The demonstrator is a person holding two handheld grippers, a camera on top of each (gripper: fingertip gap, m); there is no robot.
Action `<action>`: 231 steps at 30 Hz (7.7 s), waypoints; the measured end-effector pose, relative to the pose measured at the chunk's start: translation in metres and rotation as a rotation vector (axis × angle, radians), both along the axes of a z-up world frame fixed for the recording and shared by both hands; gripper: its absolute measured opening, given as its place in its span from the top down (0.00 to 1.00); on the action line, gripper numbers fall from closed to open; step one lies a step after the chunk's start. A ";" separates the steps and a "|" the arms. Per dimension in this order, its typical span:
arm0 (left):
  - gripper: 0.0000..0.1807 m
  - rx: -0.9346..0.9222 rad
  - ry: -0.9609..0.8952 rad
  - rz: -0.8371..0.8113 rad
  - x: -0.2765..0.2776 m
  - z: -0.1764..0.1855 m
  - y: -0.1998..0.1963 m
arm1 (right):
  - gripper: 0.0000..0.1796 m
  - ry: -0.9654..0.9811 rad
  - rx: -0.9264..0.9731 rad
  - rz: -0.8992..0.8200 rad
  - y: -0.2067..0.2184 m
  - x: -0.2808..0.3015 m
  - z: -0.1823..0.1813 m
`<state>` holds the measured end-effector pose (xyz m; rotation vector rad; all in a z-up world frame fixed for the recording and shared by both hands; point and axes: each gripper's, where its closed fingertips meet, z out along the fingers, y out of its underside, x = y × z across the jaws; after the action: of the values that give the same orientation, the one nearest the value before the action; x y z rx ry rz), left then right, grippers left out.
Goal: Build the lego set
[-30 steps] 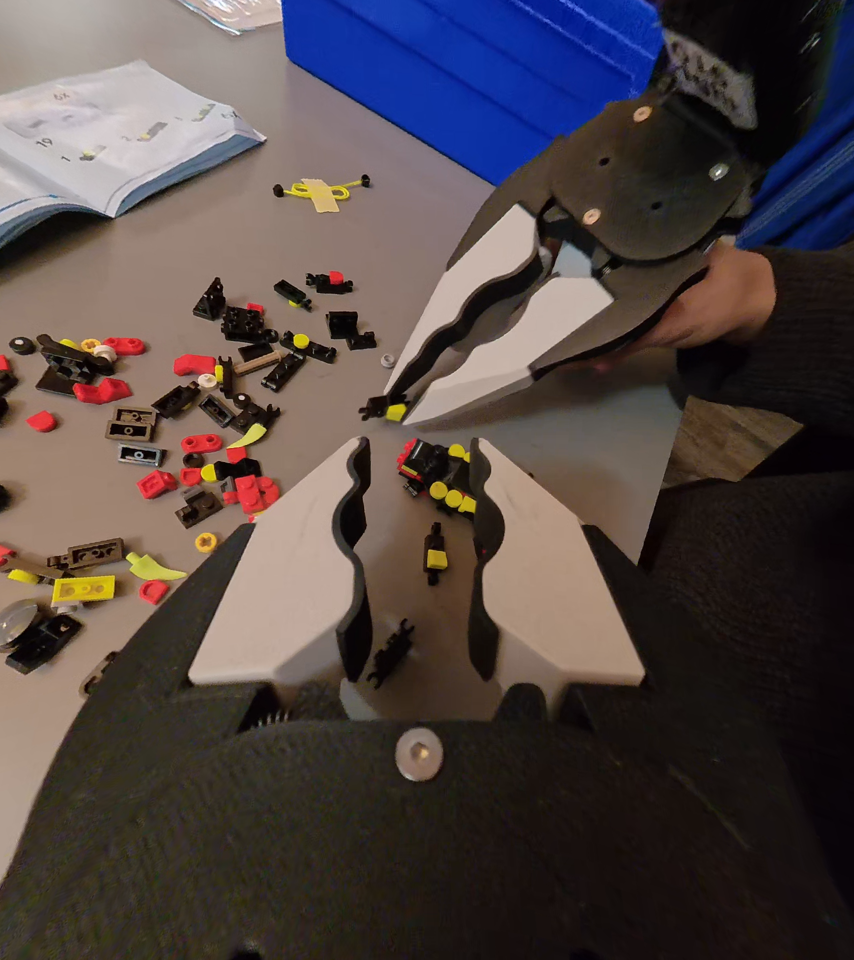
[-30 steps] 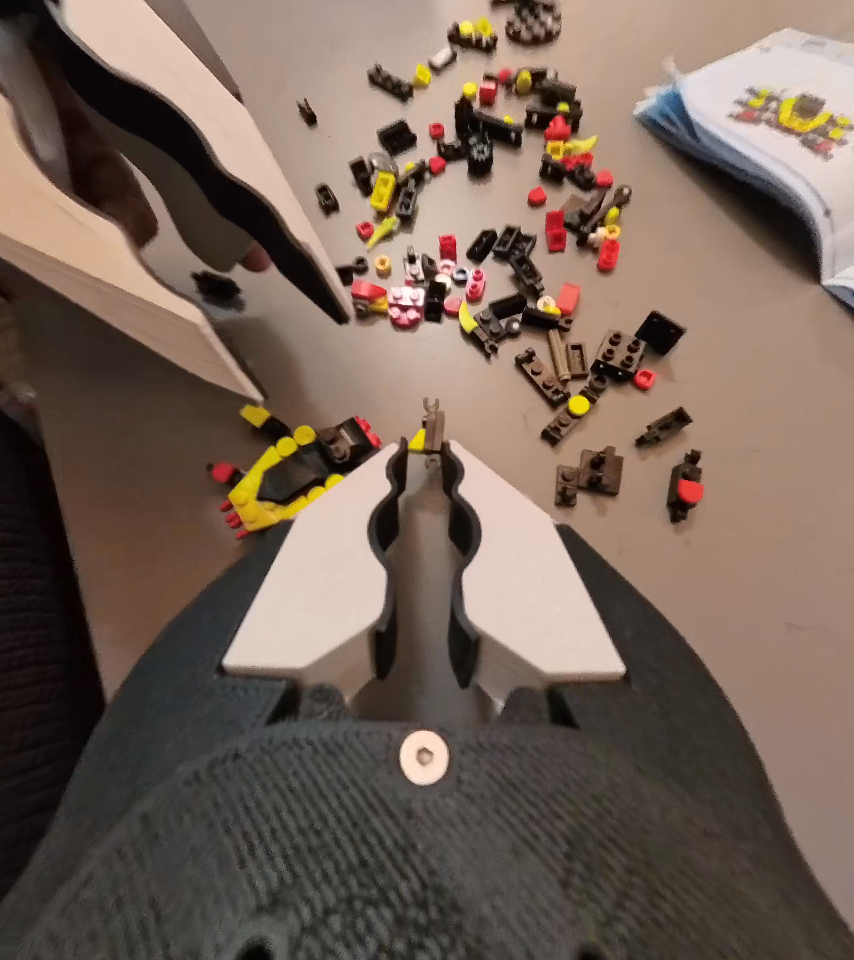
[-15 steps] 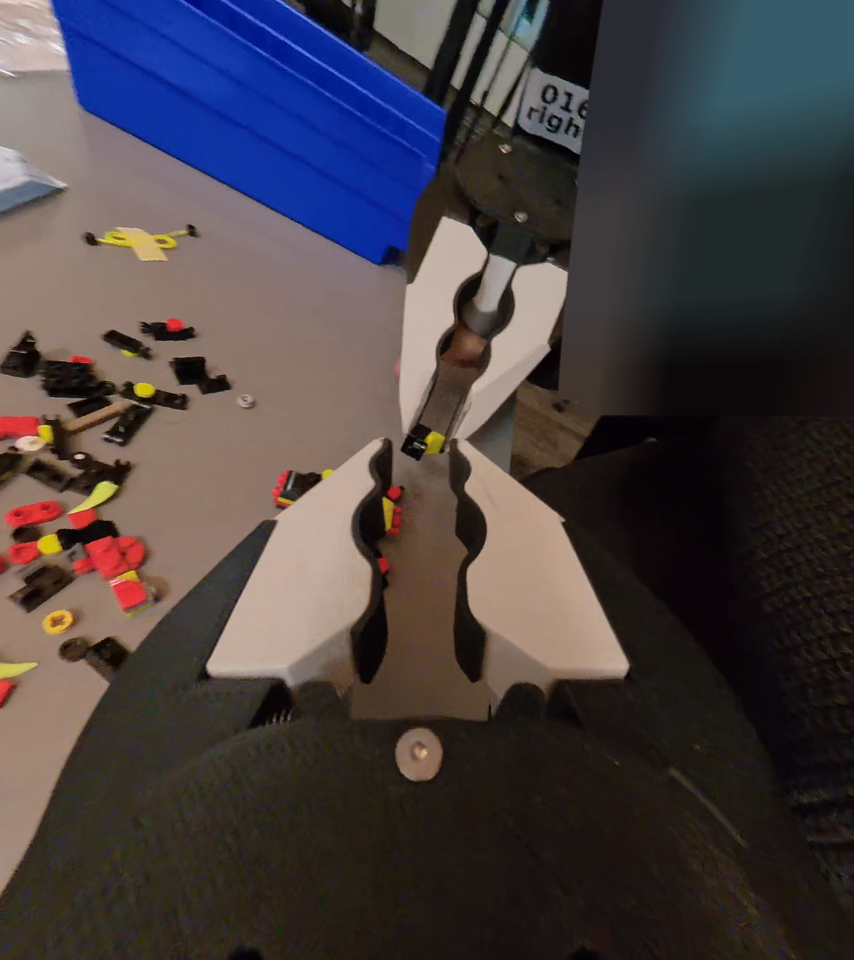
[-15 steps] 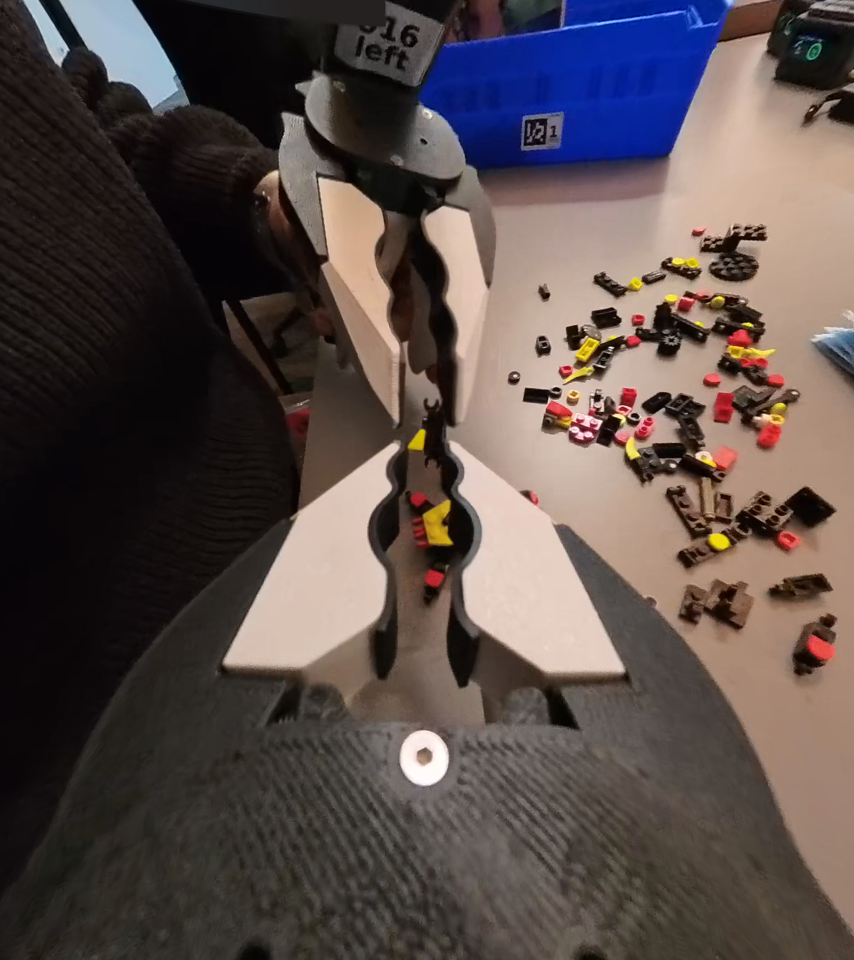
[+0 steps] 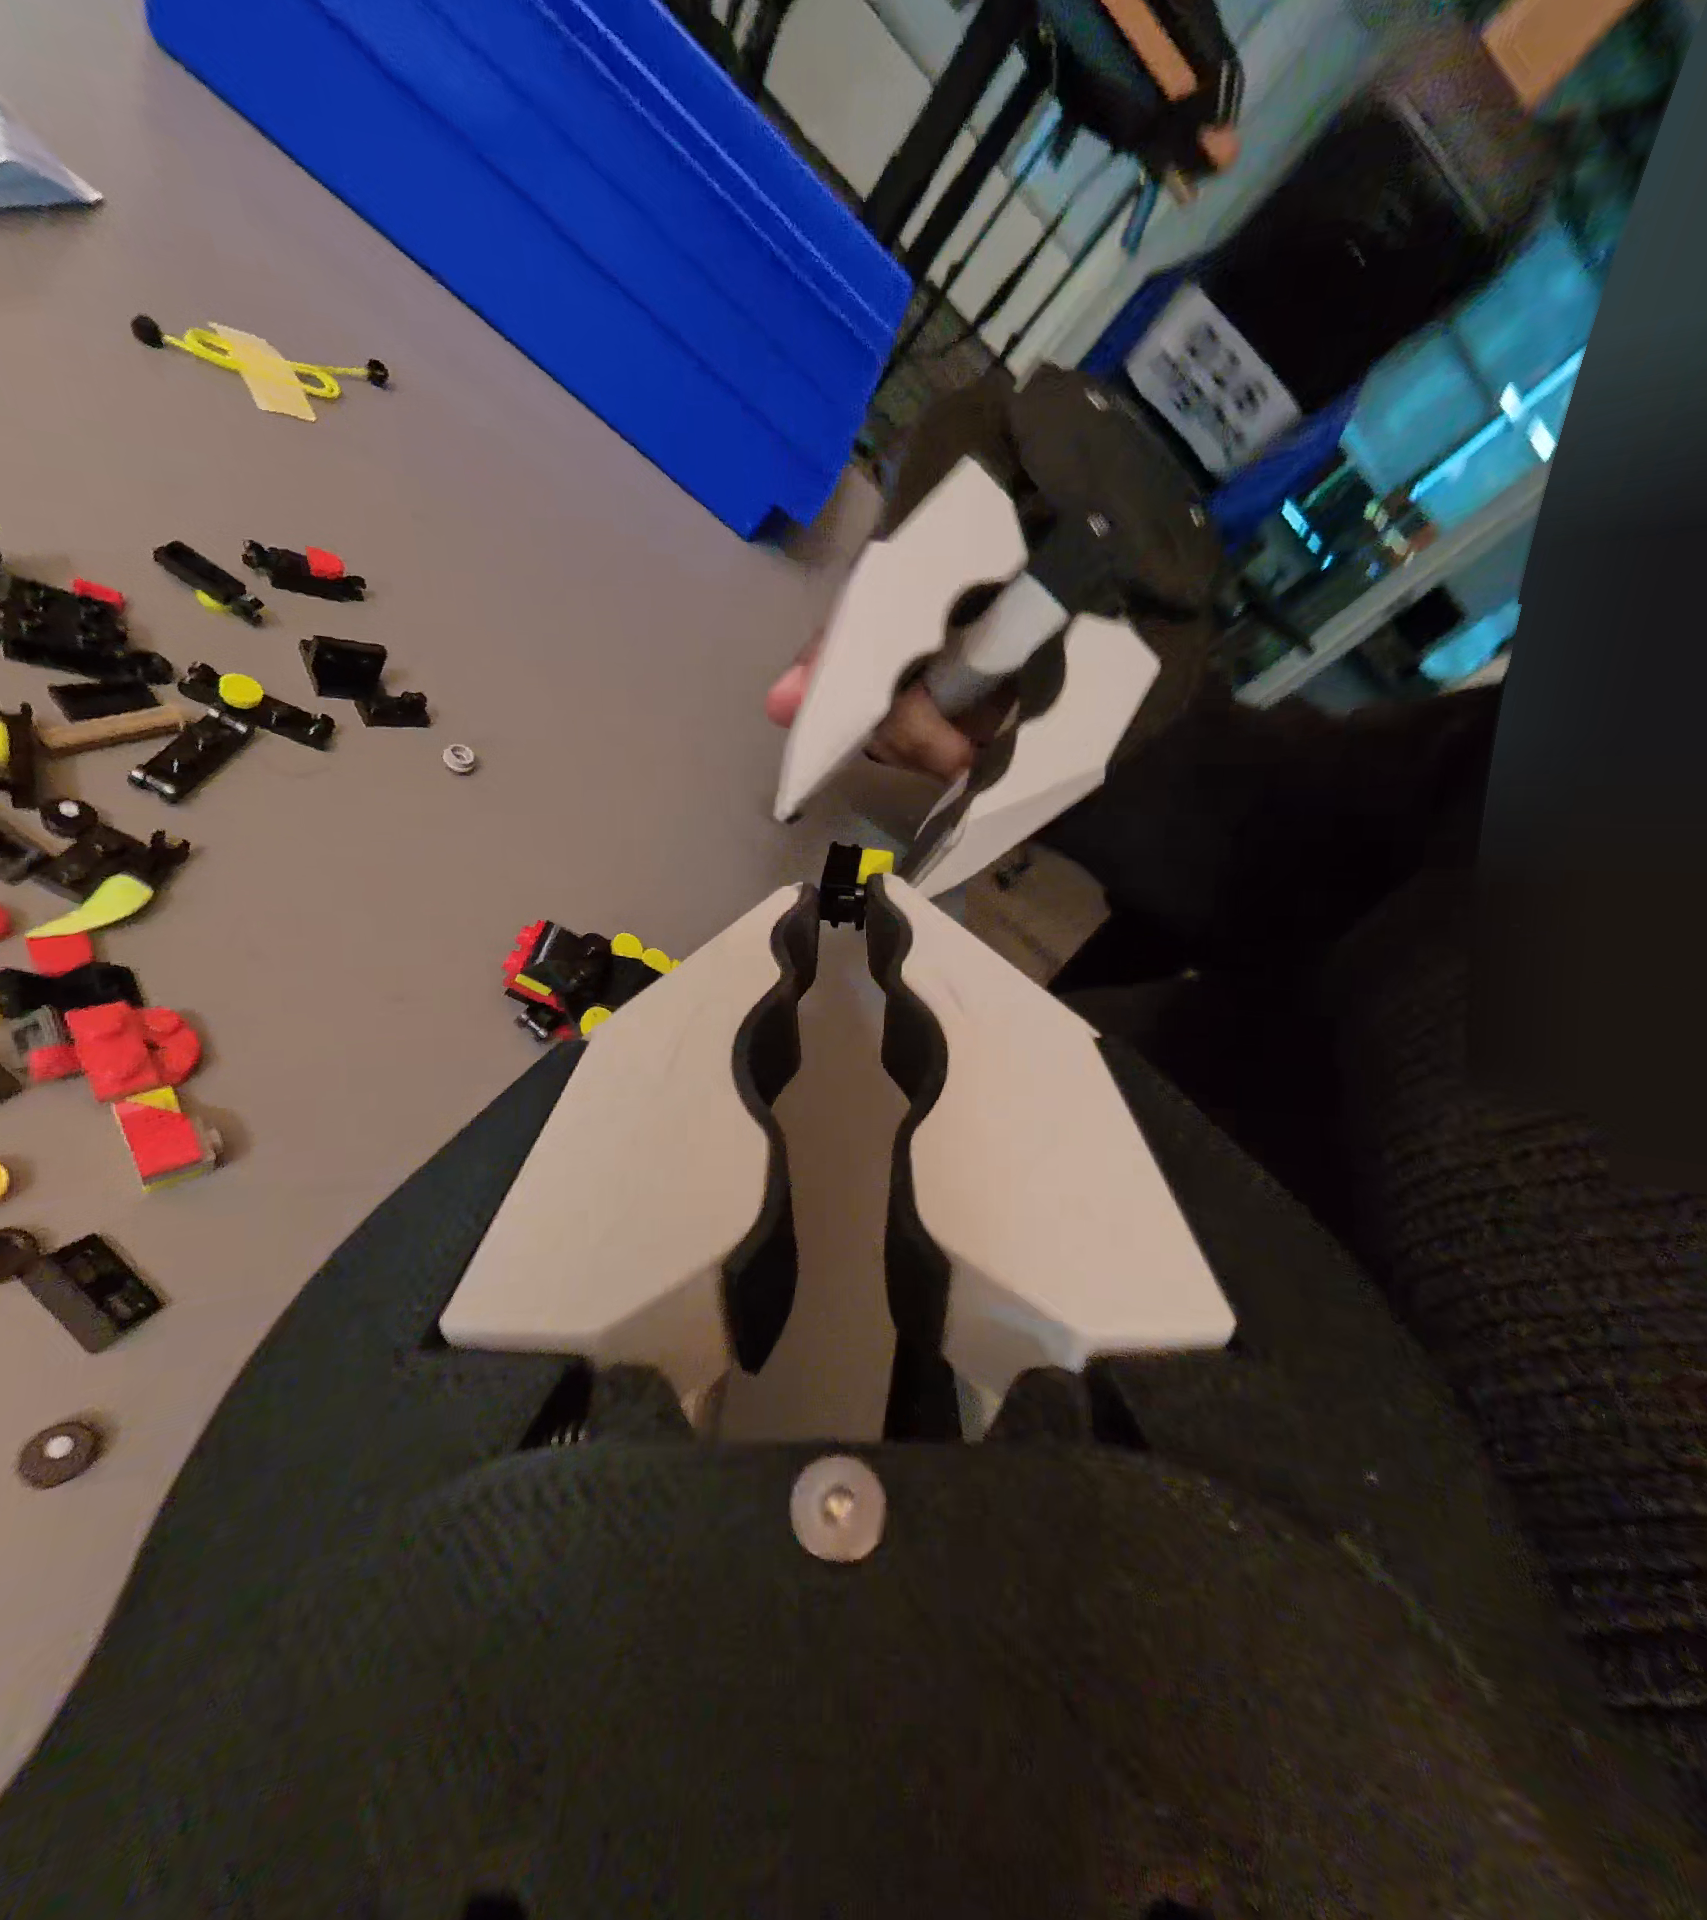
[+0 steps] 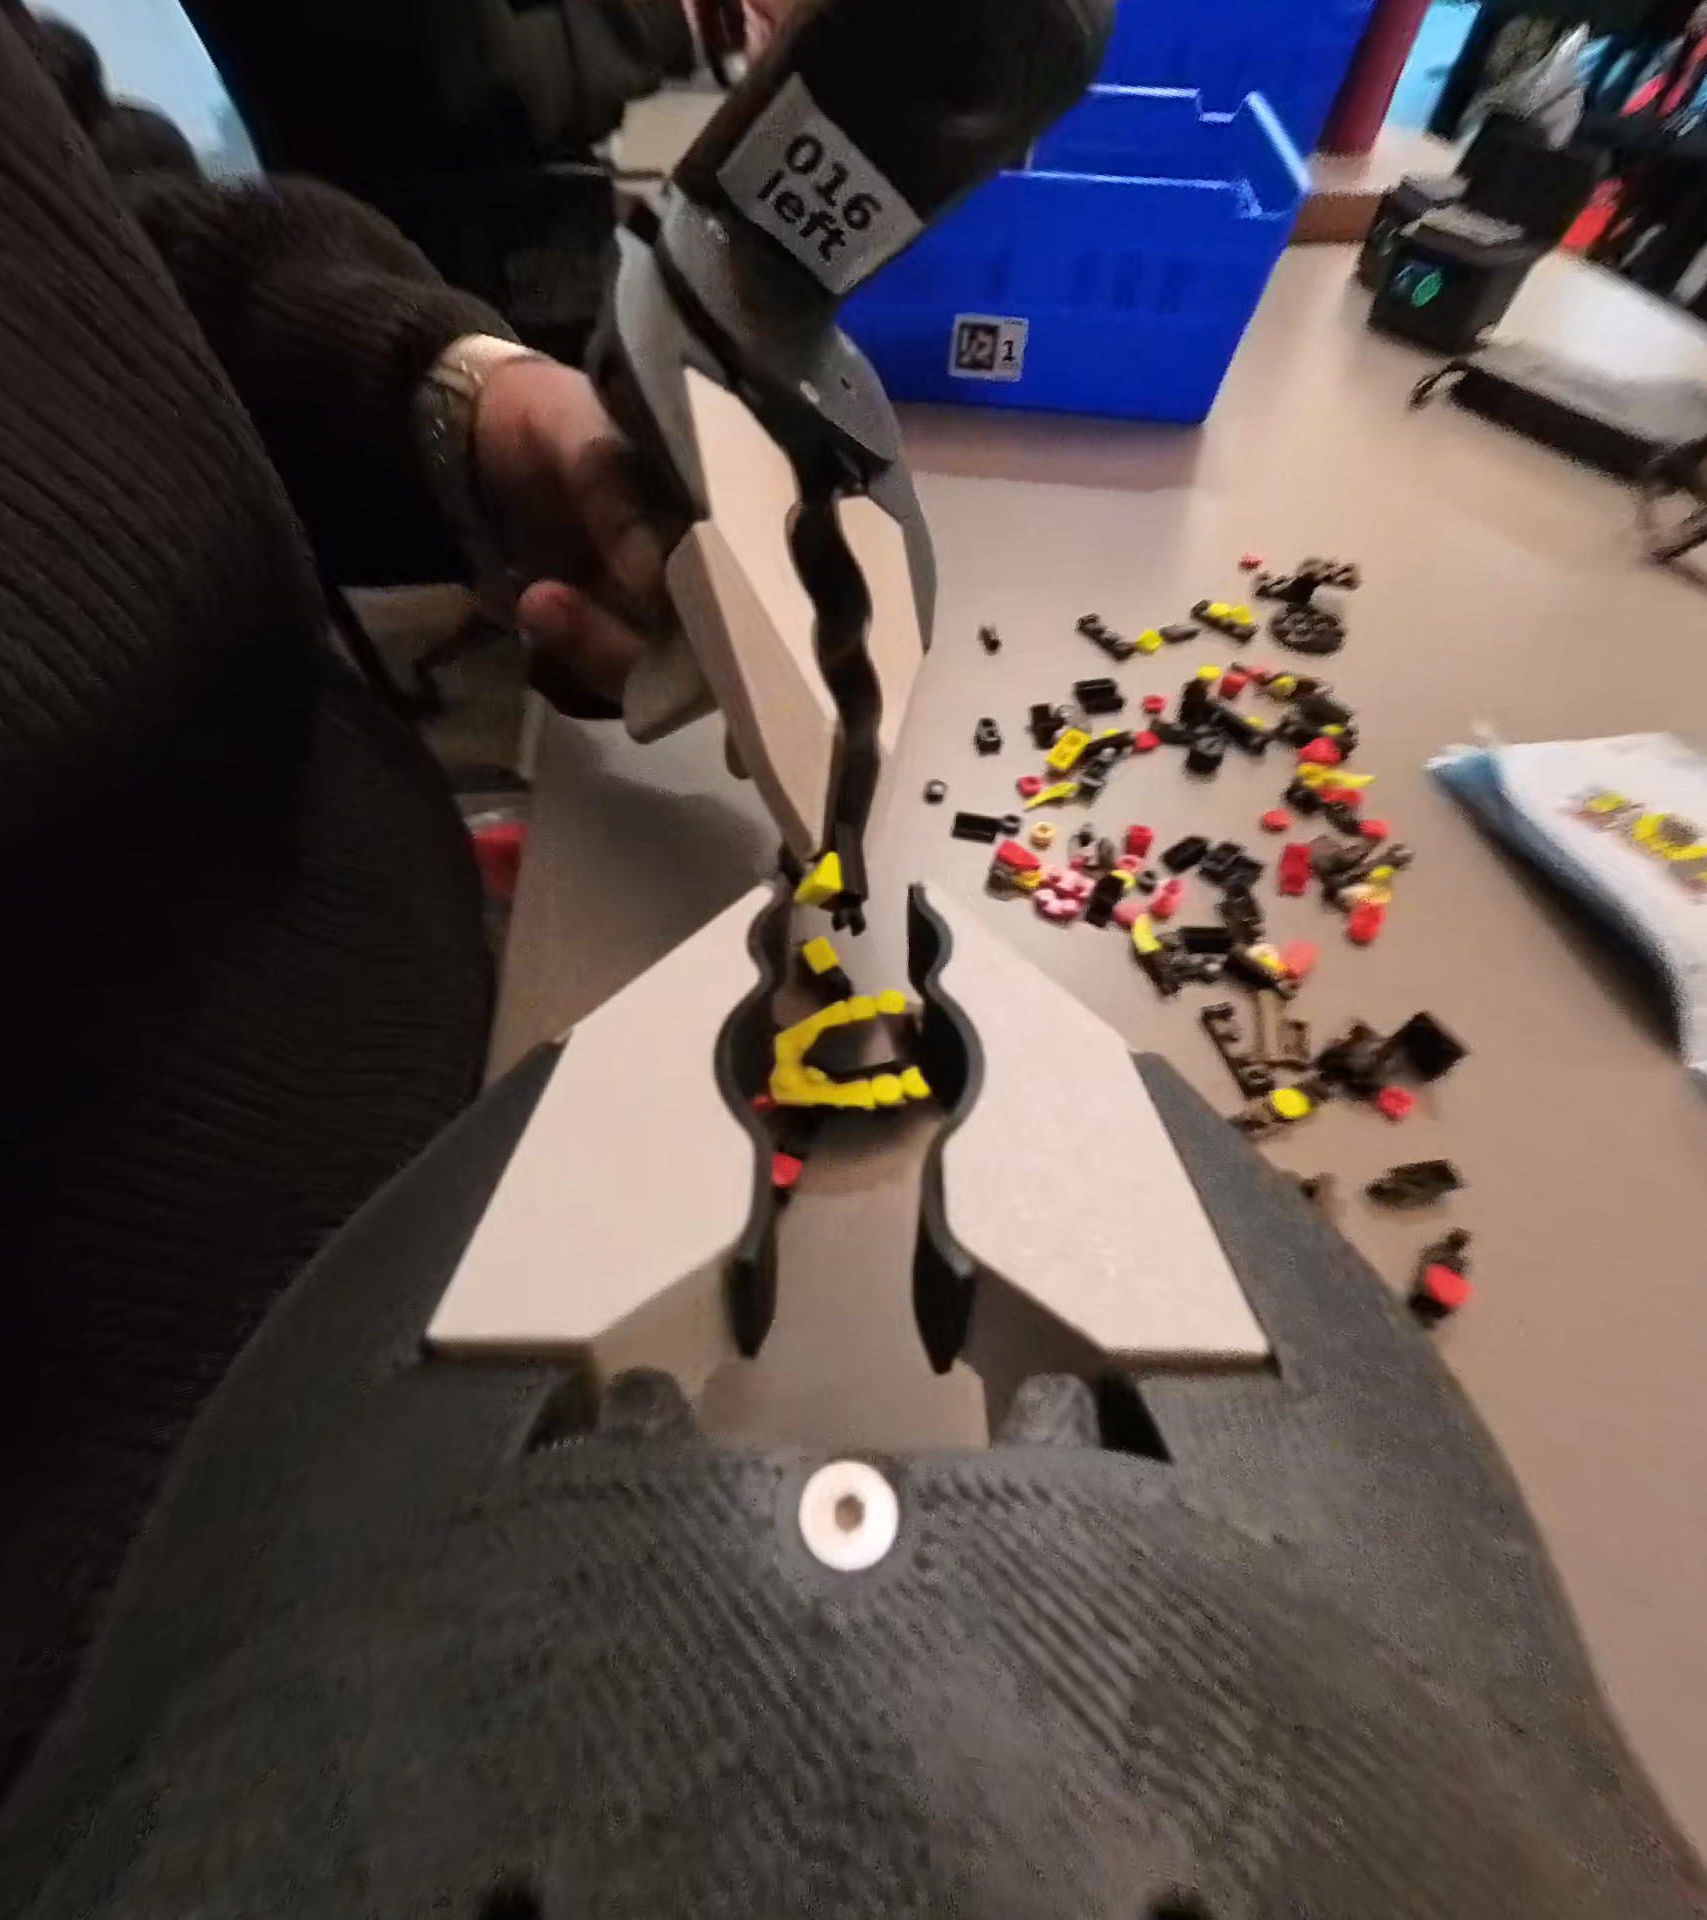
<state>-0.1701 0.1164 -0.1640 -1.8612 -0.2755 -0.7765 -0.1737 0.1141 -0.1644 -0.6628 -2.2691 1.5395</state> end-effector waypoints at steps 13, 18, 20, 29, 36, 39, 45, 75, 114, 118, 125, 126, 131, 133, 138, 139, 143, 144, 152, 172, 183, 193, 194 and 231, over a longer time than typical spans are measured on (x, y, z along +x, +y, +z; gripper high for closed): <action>0.97 -0.061 -0.303 0.001 -0.005 -0.008 -0.002 | 0.94 0.261 0.215 -0.036 -0.003 -0.002 -0.001; 0.97 -0.076 -0.324 -0.026 0.000 -0.009 -0.003 | 0.95 0.239 0.227 -0.013 -0.006 0.001 -0.007; 0.97 -0.072 -0.336 -0.044 0.003 -0.008 -0.003 | 0.95 0.228 0.233 -0.007 -0.007 0.002 -0.009; 0.96 -0.023 -0.363 -0.062 0.006 0.001 -0.002 | 0.96 0.141 0.146 0.018 -0.008 0.005 -0.005; 0.83 0.055 -0.395 -0.059 -0.001 0.016 -0.004 | 0.97 0.087 0.027 -0.004 -0.003 0.002 0.006; 0.79 0.069 -0.397 -0.053 -0.003 0.019 -0.004 | 0.97 0.068 -0.016 -0.033 0.002 -0.003 0.010; 0.82 0.139 -0.315 -0.016 -0.012 0.029 -0.007 | 0.96 0.034 -0.065 -0.128 0.020 -0.015 0.013; 0.41 -0.358 0.621 -0.059 -0.001 -0.089 0.013 | 0.96 -0.440 0.066 -0.163 0.051 0.013 -0.065; 0.61 -0.143 0.290 -0.178 0.028 -0.046 0.009 | 0.96 -0.350 0.045 0.041 0.022 0.034 -0.048; 0.62 -0.147 0.289 -0.186 0.030 -0.047 0.009 | 0.96 -0.347 0.052 0.048 0.021 0.035 -0.049; 0.62 -0.158 0.294 -0.182 0.029 -0.049 0.009 | 0.96 -0.349 0.059 0.040 0.022 0.034 -0.050; 0.62 -0.166 0.309 -0.180 0.028 -0.051 0.009 | 0.96 -0.352 0.066 0.032 0.024 0.034 -0.052; 0.61 -0.215 0.364 -0.184 0.026 -0.062 0.007 | 0.96 -0.387 0.101 -0.013 0.032 0.030 -0.062; 0.61 -0.237 0.394 -0.183 0.026 -0.068 0.007 | 0.96 -0.398 0.120 -0.025 0.034 0.029 -0.067; 0.61 -0.295 0.478 -0.172 0.024 -0.080 0.007 | 0.96 -0.400 0.154 -0.048 0.037 0.027 -0.072; 0.61 -0.295 0.480 -0.169 0.024 -0.080 0.008 | 0.96 -0.399 0.158 -0.054 0.038 0.026 -0.072; 0.59 -0.287 0.454 -0.149 0.022 -0.074 0.008 | 0.96 -0.398 0.182 -0.083 0.042 0.024 -0.074; 0.58 -0.280 0.437 -0.140 0.020 -0.070 0.008 | 0.96 -0.394 0.192 -0.089 0.044 0.023 -0.075; 0.60 -0.247 0.374 -0.094 0.017 -0.055 0.004 | 0.96 -0.372 0.285 -0.143 0.061 0.020 -0.085; 0.63 -0.245 0.393 -0.019 -0.004 -0.052 0.000 | 0.84 -0.278 0.169 -0.104 0.044 0.019 -0.052; 0.68 -0.264 0.369 0.052 -0.019 -0.052 -0.002 | 0.68 -0.302 0.146 -0.242 0.015 -0.001 -0.054; 0.68 -0.262 0.344 0.046 -0.017 -0.051 -0.004 | 0.78 -0.388 0.064 -0.227 0.010 -0.008 -0.056; 0.68 -0.261 0.341 0.047 -0.017 -0.051 -0.003 | 0.78 -0.389 0.094 -0.222 0.010 -0.006 -0.061; 0.86 -0.129 -0.345 -0.058 0.009 -0.018 0.004 | 0.88 -0.039 -0.115 -0.128 0.016 -0.004 0.009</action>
<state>-0.1607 0.1205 -0.1820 -1.8546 -0.5013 -1.1451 -0.1780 0.1300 -0.1552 -0.8592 -2.1327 1.6167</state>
